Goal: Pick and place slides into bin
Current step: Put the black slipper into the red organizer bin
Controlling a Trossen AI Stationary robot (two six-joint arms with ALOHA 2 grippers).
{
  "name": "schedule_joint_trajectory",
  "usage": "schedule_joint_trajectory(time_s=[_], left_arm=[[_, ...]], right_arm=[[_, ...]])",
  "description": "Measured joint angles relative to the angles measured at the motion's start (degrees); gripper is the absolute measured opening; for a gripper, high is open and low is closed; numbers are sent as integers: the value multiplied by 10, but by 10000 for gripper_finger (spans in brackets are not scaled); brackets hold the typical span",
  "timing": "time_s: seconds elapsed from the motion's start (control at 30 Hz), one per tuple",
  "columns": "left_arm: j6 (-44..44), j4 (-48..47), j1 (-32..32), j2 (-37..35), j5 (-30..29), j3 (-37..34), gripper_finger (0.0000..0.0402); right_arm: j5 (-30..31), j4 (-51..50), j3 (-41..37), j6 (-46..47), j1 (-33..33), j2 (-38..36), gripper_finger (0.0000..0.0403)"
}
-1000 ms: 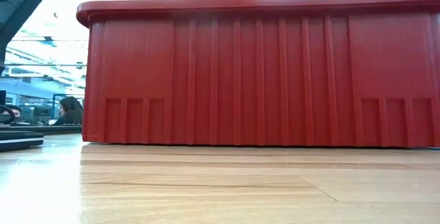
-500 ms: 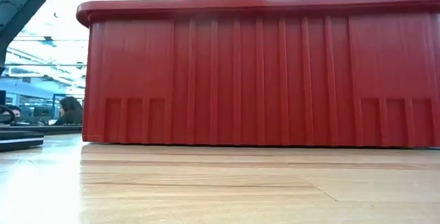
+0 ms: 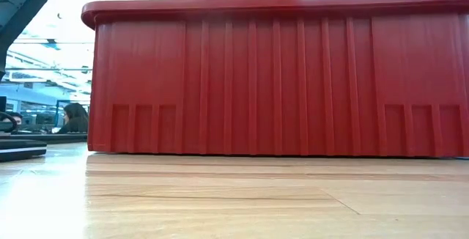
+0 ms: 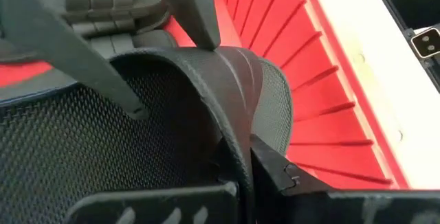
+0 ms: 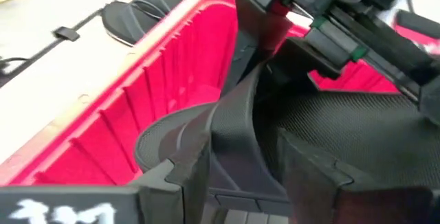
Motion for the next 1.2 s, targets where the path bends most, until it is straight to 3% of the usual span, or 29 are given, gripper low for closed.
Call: schedule_joint_trajectory(time_s=[0.3,0.63,0.87,1.07,1.2], left_arm=[[2,11,0,2,-20,0,5],[-54,30,12,3,-66,0,5],[-80,51,4,3,-72,0,5],[-86,54,4,3,-74,0,5],[-92,54,1,3,-76,0,5]], right_arm=[[-28,-38,12,-71,-1,7,155],[-25,-44,14,-56,28,18,148],[1,-65,14,-59,40,22,103],[8,-87,13,-68,40,23,18],[7,-89,13,-70,40,23,10]])
